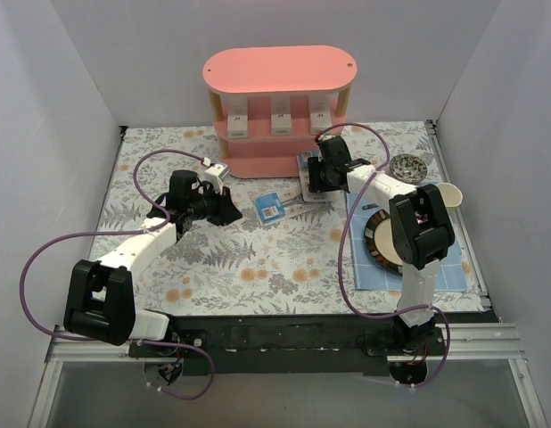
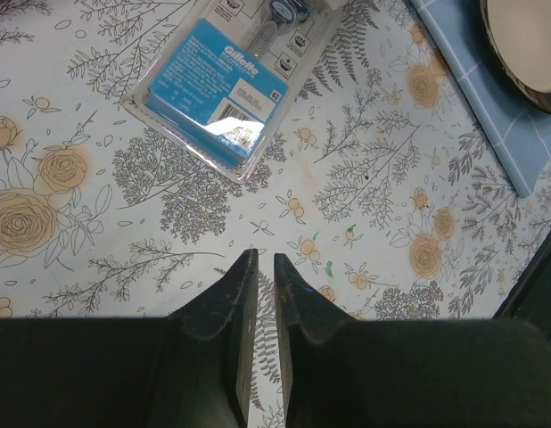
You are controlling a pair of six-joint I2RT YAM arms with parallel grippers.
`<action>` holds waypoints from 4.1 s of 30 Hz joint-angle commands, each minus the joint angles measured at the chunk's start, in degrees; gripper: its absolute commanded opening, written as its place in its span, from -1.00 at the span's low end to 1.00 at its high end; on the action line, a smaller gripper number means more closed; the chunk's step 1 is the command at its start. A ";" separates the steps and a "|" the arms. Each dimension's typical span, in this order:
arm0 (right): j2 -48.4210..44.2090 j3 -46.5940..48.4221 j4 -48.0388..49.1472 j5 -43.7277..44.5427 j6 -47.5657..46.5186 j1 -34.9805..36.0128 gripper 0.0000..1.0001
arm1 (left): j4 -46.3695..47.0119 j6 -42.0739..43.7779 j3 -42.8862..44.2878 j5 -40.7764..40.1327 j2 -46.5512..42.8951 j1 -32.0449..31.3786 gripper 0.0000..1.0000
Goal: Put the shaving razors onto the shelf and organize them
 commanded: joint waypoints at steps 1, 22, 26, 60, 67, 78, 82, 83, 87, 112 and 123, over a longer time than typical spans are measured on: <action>1.79 4.33 2.00 -0.94 3.75 -0.05 0.10 | -0.20 0.02 2.17 0.16 -0.08 -0.27 -0.74; -7.17 -4.63 -0.10 -3.49 0.07 -0.14 0.38 | 2.43 -0.95 1.29 0.43 0.18 -0.27 -0.74; -9.37 -7.71 -1.68 -5.77 -9.23 -0.14 0.09 | 3.22 -1.30 0.76 0.25 -0.17 -0.27 -0.74; -1.99 -8.24 3.40 -14.92 -72.80 1.53 -0.97 | 5.68 -2.18 -5.30 -1.24 -4.30 -0.27 -0.73; -0.67 -6.40 5.96 -12.20 -73.59 1.53 -0.97 | 6.39 -2.71 -5.48 -0.98 -3.69 -0.27 -0.73; 1.96 -3.15 8.68 -10.09 -74.47 1.09 -0.97 | 6.39 -3.23 -5.57 -0.72 -3.60 -0.27 -0.73; 3.28 -1.65 9.29 -9.91 -73.77 1.00 -0.97 | 6.39 -3.23 -5.48 -0.80 -3.51 -0.27 -0.73; 3.55 -1.39 9.47 -9.82 -73.68 1.00 -0.97 | 6.39 -3.24 -5.39 -0.71 -3.51 -0.27 -0.73; 3.90 -0.77 10.09 -9.82 -73.68 1.00 -0.97 | 6.39 -3.24 -5.22 -0.54 -3.25 -0.18 -0.73; -2.60 -11.04 15.10 -13.07 -87.55 1.70 -0.97 | 7.00 -4.46 -6.18 -0.71 -3.16 -0.27 -0.72; 4.86 -2.79 11.14 -9.04 -88.35 1.88 -0.97 | 7.00 -4.29 -6.27 -0.98 -3.51 -0.27 -0.72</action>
